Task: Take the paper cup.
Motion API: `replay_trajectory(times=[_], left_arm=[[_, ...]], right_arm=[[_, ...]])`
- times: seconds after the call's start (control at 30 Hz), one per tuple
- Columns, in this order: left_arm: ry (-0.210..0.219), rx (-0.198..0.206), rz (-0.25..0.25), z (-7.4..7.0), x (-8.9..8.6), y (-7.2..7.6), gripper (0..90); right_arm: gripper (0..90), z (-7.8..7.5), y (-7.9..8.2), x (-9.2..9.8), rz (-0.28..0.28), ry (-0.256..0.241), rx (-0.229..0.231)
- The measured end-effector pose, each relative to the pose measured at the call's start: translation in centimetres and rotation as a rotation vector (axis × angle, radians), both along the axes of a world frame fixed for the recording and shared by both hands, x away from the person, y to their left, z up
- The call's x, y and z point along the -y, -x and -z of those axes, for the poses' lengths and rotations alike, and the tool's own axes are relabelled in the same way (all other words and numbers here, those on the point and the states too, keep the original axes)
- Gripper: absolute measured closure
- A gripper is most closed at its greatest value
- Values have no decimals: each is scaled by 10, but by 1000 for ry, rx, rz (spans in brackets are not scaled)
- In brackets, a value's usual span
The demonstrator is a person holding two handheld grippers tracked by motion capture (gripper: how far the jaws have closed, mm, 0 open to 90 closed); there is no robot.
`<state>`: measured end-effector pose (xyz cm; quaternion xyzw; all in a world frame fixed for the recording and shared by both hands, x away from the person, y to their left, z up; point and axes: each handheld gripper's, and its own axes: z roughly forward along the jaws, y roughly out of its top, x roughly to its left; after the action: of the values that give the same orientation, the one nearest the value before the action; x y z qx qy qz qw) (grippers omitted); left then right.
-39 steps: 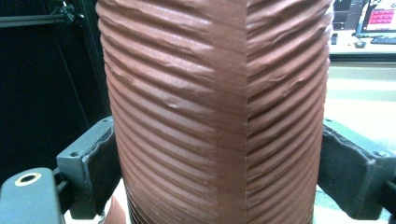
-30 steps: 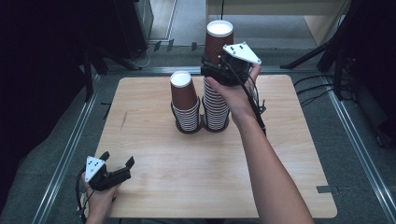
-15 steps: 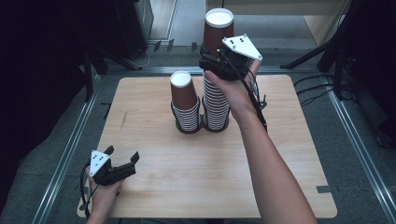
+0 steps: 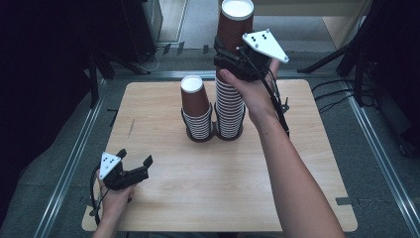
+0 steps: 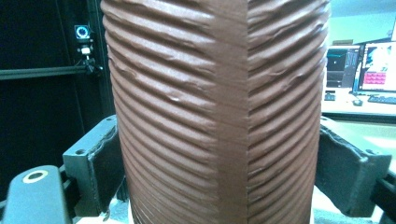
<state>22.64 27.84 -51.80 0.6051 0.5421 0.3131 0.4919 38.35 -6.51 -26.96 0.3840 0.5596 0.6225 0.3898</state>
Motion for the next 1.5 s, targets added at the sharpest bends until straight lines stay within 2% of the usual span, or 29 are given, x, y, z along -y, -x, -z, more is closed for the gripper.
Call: replay_trajectory(times=[0.2, 0.33, 0.37, 0.5, 0.63, 0.73, 0.8, 0.9, 1.07, 1.13, 1.2, 1.3, 1.5], left_arm=[[-32, 0, 63, -7, 16, -12, 0], [-27, -2, 68, -10, 21, -16, 0], [-9, 8, 69, -12, 25, -19, 0], [-28, 27, 78, -16, 31, -22, 0], [7, 44, 102, -20, 34, -28, 0], [41, 43, 116, -23, 36, -32, 0], [48, 41, 124, -25, 39, -33, 0], [46, 60, 133, -25, 46, -34, 0], [43, 37, 165, -24, 58, -35, 0], [24, 19, 171, -26, 59, -35, 0], [31, 9, 172, -27, 61, -36, 0], [43, 6, 177, -29, 63, -36, 0], [50, 9, 194, -28, 71, -30, 0]], right_arm=[[128, -14, 10, 7, 2, 13, 24], [128, -18, 15, 13, 5, 13, 22], [128, -20, 18, 17, 8, 1, 20], [128, -22, 25, 24, 3, -1, 25], [128, -21, 30, 29, -1, 0, 26], [128, -22, 35, 38, -10, -22, 24], [128, -22, 36, 40, -10, -27, 24], [127, -21, 39, 46, -5, -31, 20], [127, -16, 45, 58, 13, -27, 20], [126, -11, 52, 64, 17, -21, 35], [125, -8, 57, 68, 17, -12, 36], [125, -4, 61, 72, 19, 1, 43], [124, 13, 73, 86, 8, -3, 25]])
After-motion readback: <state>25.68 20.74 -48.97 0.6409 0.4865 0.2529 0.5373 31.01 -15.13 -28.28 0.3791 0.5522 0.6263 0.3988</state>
